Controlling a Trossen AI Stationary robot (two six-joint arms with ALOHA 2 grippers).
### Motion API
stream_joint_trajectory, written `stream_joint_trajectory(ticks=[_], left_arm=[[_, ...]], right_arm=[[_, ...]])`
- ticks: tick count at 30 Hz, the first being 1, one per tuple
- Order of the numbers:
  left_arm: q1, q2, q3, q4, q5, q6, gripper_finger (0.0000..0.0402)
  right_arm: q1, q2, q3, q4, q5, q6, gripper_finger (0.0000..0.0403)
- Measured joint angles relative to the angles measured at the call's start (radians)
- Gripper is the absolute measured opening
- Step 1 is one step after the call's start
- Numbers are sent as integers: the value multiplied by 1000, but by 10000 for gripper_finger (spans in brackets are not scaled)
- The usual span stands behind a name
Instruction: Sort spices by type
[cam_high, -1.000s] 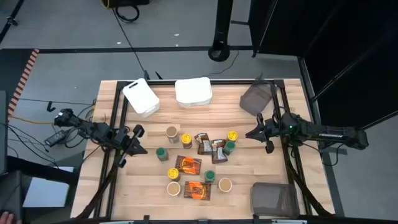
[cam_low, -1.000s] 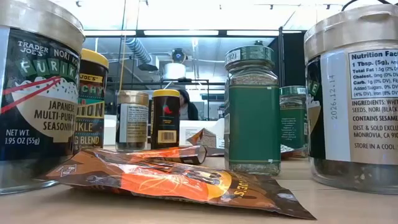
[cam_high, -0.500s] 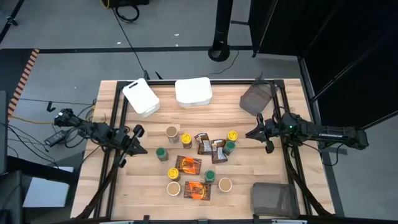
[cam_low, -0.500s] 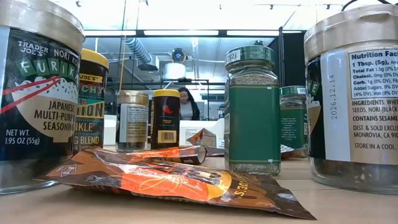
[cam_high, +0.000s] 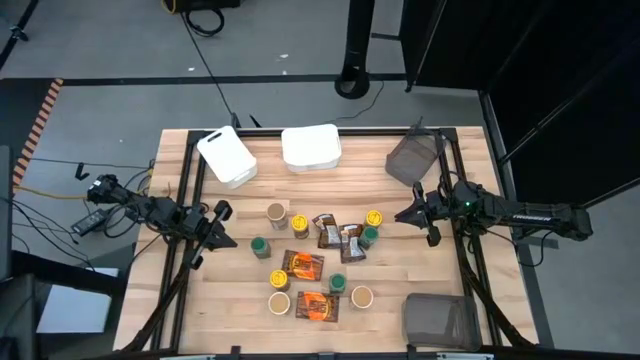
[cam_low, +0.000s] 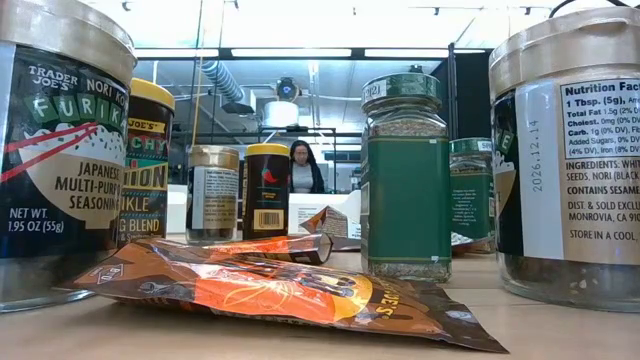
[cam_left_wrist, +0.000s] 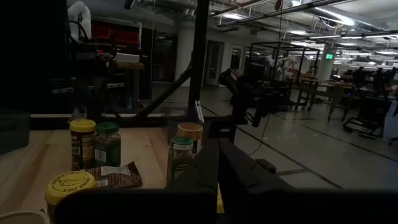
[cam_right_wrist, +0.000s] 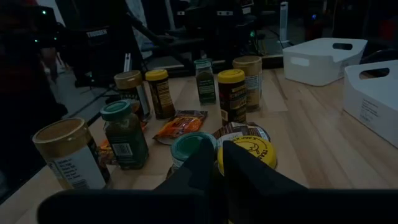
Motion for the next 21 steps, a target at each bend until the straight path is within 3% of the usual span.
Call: stream_joint_trajectory(ticks=[12,17,21], left_arm=[[0,0,0,83,-18,0,7],[0,1,0,286,-271,0,7],[0,1,0,473,-364,1,7]], right_arm=[[0,0,0,0,0,0,46],[0,0,0,0,0,0,46],[0,0,0,17,5,0,46]])
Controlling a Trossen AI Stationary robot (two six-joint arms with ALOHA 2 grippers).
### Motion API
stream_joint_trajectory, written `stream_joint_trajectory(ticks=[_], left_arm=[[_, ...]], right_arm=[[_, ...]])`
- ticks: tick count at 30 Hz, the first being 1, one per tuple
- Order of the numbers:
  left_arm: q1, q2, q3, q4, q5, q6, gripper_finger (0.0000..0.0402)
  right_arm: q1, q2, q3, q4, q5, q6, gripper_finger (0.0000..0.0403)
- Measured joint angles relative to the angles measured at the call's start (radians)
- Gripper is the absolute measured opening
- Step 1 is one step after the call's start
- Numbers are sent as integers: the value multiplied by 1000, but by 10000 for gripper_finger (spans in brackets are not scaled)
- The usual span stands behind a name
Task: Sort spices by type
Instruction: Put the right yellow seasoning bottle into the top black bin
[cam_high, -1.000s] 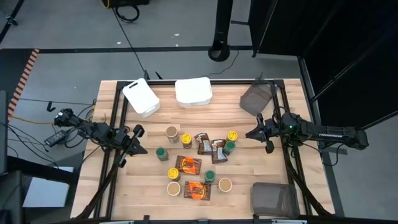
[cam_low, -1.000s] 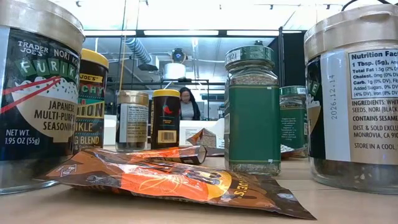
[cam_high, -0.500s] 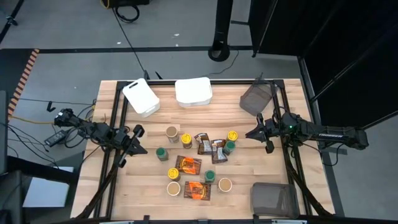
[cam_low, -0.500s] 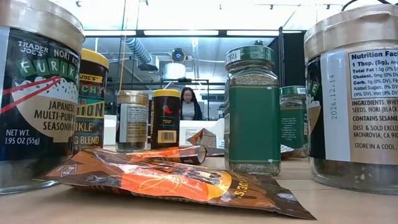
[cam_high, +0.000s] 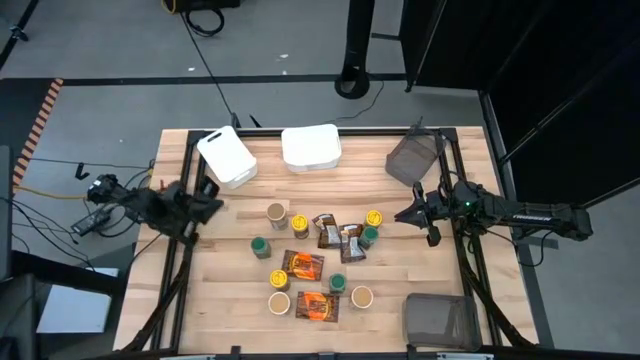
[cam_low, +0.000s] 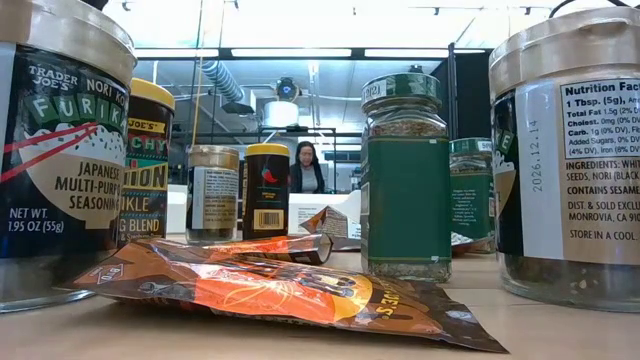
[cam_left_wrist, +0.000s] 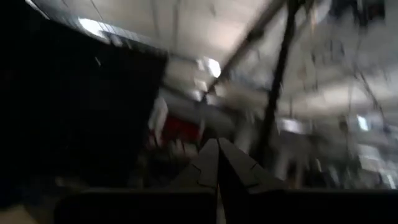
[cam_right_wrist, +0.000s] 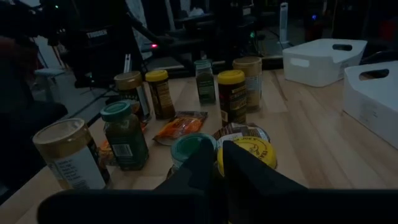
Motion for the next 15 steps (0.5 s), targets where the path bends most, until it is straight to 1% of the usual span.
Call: stream_joint_trajectory(ticks=[3,5,10,13,15], left_arm=[[0,0,0,89,0,0,7],[0,0,0,116,0,0,7],[0,0,0,153,-3,25,7],[0,0,0,188,-4,0,7],[0,0,0,241,-4,-5,7]], right_arm=[[0,-1,0,104,25,5,46],[0,0,0,203,25,27,46],[0,-1,0,510,37,224,46],[0,-1,0,693,117,323,46],[0,-1,0,800,137,356,45]])
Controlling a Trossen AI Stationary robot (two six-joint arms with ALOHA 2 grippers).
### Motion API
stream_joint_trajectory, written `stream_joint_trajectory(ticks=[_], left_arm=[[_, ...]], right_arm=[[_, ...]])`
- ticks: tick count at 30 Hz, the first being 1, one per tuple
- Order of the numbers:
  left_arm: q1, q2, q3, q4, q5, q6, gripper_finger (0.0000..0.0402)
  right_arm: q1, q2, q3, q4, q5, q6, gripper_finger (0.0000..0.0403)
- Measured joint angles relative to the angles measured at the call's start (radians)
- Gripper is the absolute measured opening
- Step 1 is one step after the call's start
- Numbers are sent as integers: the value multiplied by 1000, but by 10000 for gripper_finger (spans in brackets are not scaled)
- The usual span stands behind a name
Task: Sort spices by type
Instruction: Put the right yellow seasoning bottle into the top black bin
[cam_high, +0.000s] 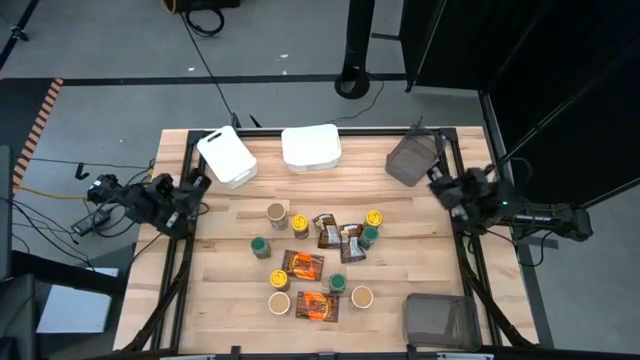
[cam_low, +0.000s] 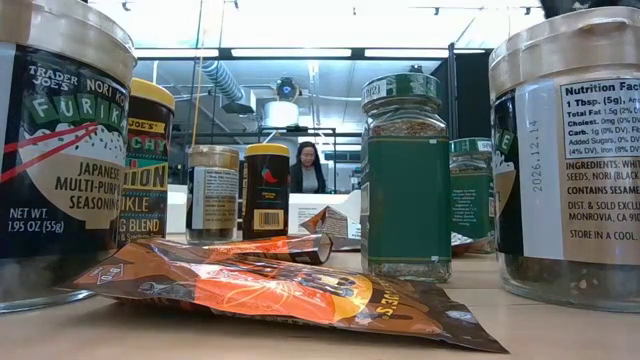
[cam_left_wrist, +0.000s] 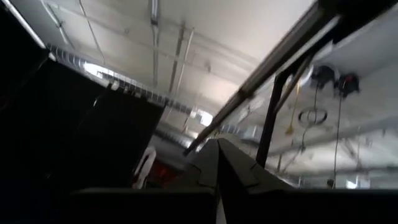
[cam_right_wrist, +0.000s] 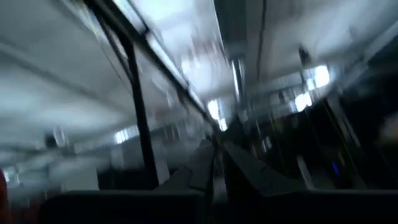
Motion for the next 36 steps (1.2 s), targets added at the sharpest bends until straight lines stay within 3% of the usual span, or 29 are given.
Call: stream_joint_trajectory(ticks=[7,10,16,24,29,32,33,36], left_arm=[[0,0,0,68,0,-2,7],[0,0,0,67,0,-10,7],[0,0,0,68,0,5,7],[0,0,0,74,-5,6,7],[0,0,12,99,-22,6,7],[0,0,39,88,-24,6,7],[0,0,47,76,-24,7,7],[0,1,86,20,-31,8,7]], right_arm=[[0,0,0,220,5,-123,45],[0,0,0,263,39,-93,44],[0,0,0,283,50,30,45],[0,0,0,318,125,-71,42],[0,1,37,312,191,-31,39],[0,0,160,152,197,-98,38],[0,0,221,16,195,-133,37],[0,40,489,-603,265,-192,30]])
